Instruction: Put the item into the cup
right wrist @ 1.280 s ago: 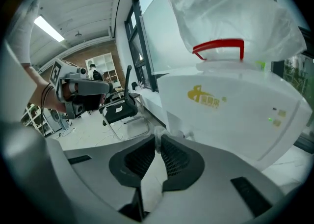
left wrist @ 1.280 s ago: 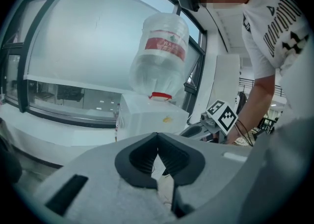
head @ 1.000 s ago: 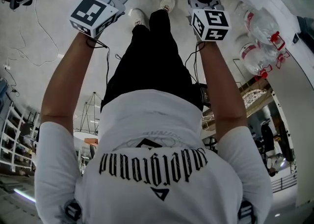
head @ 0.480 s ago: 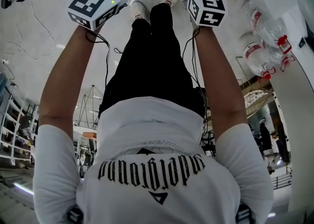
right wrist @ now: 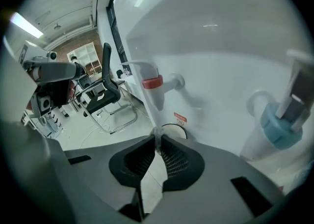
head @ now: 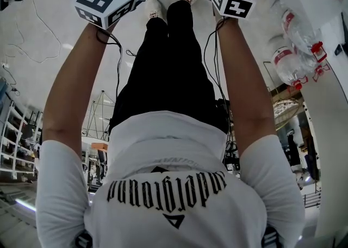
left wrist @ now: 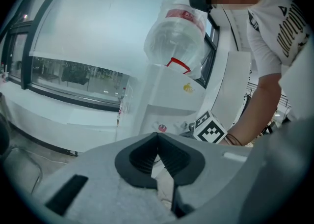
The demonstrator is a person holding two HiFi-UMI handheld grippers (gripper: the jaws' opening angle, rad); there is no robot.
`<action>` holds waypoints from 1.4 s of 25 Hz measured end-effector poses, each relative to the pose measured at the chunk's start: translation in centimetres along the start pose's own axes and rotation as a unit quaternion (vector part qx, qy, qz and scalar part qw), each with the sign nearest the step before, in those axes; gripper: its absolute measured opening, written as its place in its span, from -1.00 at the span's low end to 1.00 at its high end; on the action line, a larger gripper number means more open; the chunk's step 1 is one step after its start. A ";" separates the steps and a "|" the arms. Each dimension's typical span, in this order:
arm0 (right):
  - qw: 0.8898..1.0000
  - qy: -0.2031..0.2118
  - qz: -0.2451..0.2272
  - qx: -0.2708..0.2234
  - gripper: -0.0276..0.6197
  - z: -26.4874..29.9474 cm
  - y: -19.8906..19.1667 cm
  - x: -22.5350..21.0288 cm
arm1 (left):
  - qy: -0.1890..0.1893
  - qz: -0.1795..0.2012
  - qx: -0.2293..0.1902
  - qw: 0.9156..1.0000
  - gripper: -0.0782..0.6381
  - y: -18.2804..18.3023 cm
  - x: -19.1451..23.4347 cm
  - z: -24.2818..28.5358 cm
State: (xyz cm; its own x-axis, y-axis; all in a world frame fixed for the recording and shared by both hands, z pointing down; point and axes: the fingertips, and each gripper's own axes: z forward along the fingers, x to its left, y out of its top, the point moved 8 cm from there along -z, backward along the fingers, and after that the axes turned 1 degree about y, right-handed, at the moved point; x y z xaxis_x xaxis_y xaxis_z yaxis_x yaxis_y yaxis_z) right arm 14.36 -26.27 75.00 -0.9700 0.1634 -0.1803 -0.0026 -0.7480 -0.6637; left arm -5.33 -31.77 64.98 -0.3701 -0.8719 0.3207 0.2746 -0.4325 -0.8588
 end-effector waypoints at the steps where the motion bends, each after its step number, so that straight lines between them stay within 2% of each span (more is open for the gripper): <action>1: 1.000 0.000 0.003 0.001 -0.78 0.2 -0.1 -0.1 | 0.000 -0.004 -0.001 1.000 -0.74 0.0 0.0 0.0; 4: 1.000 -0.006 0.010 0.001 -0.78 0.7 0.0 -0.6 | 0.003 -0.016 -0.007 1.000 -0.74 0.3 0.2 0.0; 13: 1.000 -0.021 0.020 -0.002 -0.77 1.4 0.1 -1.1 | 0.010 -0.008 -0.001 1.000 -0.74 0.8 -1.0 0.2; 17: 0.999 -0.025 0.023 0.002 -0.70 1.1 0.0 -1.1 | 0.006 -0.007 0.000 1.000 -0.74 0.9 -1.6 0.1; 28: 1.000 0.000 0.003 -0.009 -0.70 -1.0 1.2 1.1 | -0.001 0.004 -0.012 1.000 -0.74 1.6 -3.2 -1.5; 32: 1.000 0.020 -0.014 -0.009 -0.71 -2.9 1.6 2.6 | 0.000 0.001 -0.013 1.000 -0.74 2.1 -4.8 -2.9; 35: 0.998 0.047 -0.028 -0.023 -0.79 -4.8 2.7 3.9 | 0.001 -0.004 -0.020 1.000 -0.74 2.5 -5.7 -4.1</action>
State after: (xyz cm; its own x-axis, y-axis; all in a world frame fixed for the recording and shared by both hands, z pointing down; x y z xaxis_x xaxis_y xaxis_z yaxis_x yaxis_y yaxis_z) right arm 11.78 -24.57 69.07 -0.9414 0.2650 -0.2087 -0.0421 -0.7062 -0.7068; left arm -6.12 -26.91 59.38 -0.3746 -0.8675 0.3273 0.2362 -0.4306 -0.8711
